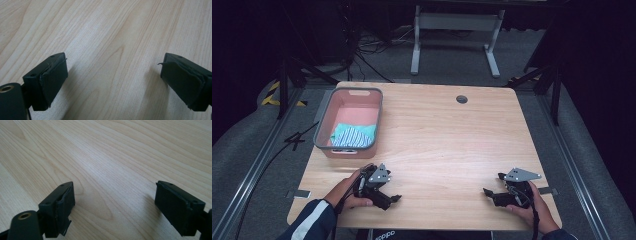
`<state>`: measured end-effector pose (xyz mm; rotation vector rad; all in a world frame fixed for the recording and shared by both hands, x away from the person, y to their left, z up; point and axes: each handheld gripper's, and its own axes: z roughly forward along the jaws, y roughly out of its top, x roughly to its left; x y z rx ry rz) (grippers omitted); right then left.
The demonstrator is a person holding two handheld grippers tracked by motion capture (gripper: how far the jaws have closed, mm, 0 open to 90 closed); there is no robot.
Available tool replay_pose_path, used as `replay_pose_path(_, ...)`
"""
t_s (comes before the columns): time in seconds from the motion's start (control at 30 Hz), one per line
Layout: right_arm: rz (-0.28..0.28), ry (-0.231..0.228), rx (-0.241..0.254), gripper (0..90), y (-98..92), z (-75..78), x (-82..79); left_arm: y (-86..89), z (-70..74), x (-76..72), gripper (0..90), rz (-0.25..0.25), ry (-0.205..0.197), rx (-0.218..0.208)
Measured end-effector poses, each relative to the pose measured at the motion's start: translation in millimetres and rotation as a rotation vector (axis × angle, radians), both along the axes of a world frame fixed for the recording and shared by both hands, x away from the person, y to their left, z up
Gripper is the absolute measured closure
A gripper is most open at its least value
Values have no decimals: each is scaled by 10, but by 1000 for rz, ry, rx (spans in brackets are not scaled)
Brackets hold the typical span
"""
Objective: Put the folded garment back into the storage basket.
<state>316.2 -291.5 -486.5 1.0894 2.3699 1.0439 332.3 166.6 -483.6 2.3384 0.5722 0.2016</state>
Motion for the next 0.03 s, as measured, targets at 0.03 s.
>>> replay_pose_path(0.03, 0, 0, 0, 170, 0, 0, 0, 0, 0, 0, 71, 0, 0, 0)
